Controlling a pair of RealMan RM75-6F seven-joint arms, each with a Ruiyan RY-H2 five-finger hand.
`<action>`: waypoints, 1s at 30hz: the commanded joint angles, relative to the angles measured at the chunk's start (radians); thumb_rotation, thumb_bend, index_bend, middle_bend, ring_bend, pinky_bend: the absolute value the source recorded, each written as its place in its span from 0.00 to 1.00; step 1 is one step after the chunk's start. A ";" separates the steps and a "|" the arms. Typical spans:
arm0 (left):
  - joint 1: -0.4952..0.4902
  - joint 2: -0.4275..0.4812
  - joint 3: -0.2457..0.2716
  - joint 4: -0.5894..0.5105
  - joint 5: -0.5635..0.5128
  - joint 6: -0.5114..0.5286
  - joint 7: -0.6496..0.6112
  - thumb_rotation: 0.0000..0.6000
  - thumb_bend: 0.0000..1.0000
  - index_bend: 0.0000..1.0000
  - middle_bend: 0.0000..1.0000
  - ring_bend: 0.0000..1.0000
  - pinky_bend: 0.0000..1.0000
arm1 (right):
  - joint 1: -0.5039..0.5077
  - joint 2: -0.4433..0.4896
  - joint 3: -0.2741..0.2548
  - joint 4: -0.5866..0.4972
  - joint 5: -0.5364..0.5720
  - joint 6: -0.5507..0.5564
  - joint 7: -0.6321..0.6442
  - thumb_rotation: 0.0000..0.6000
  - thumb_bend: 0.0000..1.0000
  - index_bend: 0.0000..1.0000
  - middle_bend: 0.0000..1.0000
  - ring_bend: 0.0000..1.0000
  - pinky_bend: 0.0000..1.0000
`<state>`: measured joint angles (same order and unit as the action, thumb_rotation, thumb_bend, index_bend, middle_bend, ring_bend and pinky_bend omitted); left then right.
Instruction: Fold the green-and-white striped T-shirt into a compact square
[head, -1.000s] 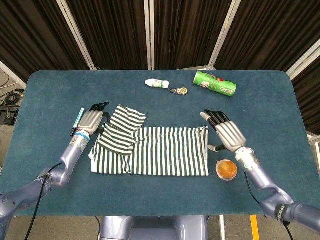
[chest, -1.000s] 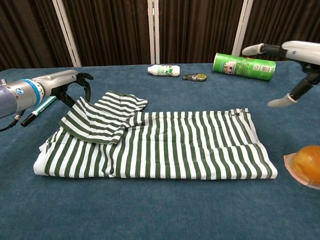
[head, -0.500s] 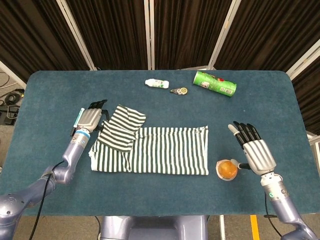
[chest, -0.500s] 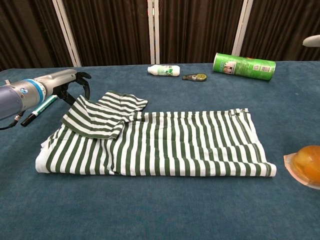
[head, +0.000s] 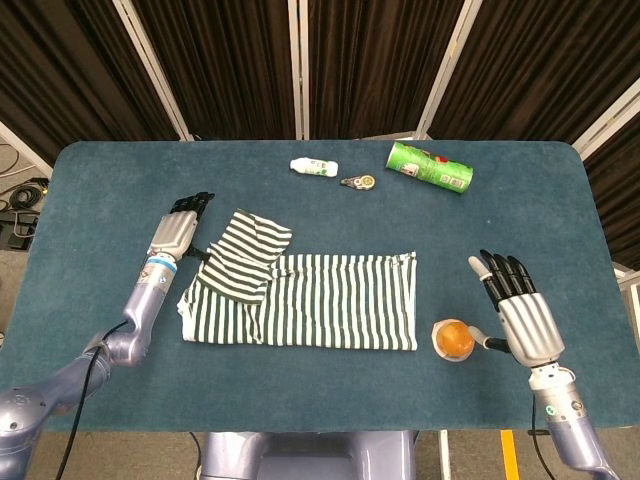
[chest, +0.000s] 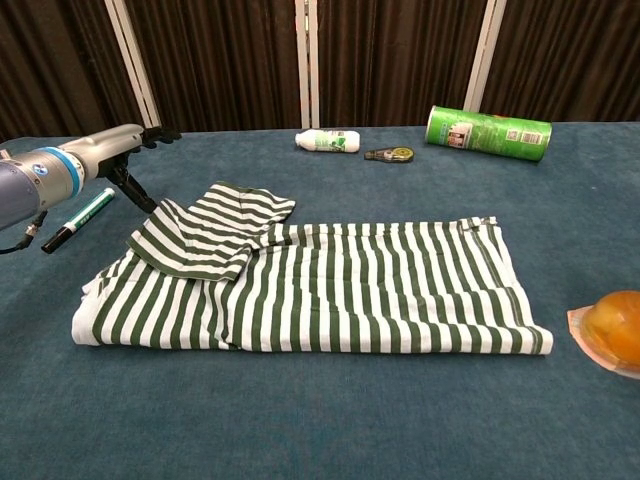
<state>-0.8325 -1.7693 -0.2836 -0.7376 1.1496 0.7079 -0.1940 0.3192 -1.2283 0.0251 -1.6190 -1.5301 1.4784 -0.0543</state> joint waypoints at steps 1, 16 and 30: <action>0.015 0.041 -0.005 -0.058 0.000 0.026 0.016 1.00 0.10 0.00 0.00 0.00 0.00 | -0.010 0.006 0.000 -0.013 -0.011 0.011 -0.009 1.00 0.03 0.05 0.00 0.00 0.00; 0.112 0.287 0.120 -0.430 0.231 0.200 -0.029 1.00 0.16 0.34 0.00 0.00 0.00 | -0.035 0.018 0.007 -0.028 -0.043 0.024 0.007 1.00 0.03 0.08 0.00 0.00 0.00; 0.131 0.213 0.235 -0.351 0.296 0.167 0.024 1.00 0.21 0.48 0.00 0.00 0.00 | -0.044 0.022 0.019 -0.029 -0.054 0.020 0.021 1.00 0.03 0.09 0.00 0.00 0.00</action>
<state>-0.7023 -1.5297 -0.0584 -1.1159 1.4383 0.8771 -0.1659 0.2755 -1.2060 0.0435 -1.6484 -1.5841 1.4981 -0.0337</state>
